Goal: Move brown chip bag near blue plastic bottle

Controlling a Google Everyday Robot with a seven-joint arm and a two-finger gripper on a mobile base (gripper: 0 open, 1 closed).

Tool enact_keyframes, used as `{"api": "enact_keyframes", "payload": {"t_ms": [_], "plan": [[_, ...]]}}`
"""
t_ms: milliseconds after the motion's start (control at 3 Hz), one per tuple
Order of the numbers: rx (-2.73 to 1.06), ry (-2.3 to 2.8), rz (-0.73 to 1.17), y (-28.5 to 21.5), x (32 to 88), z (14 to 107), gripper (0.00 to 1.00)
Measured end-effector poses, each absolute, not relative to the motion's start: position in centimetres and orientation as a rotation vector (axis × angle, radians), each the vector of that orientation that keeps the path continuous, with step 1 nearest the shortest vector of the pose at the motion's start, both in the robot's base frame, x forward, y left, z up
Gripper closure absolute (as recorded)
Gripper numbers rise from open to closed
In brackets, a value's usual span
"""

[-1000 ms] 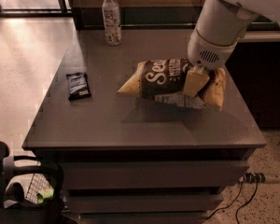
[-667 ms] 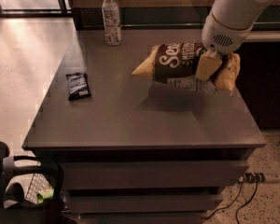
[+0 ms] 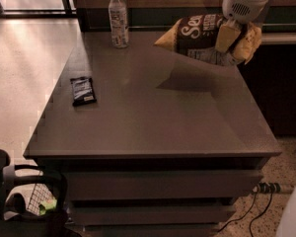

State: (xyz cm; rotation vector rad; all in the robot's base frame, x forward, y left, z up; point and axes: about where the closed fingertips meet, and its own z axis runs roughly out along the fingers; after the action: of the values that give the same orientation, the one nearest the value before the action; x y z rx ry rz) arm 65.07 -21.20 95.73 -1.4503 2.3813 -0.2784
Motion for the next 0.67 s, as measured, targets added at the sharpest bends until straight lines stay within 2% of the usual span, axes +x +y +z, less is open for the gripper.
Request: {"api": "enact_keyframes", "payload": {"t_ms": [667], "plan": [[-1.362,2.214,-0.39,-21.1,74.5,99.0,1.0]]}}
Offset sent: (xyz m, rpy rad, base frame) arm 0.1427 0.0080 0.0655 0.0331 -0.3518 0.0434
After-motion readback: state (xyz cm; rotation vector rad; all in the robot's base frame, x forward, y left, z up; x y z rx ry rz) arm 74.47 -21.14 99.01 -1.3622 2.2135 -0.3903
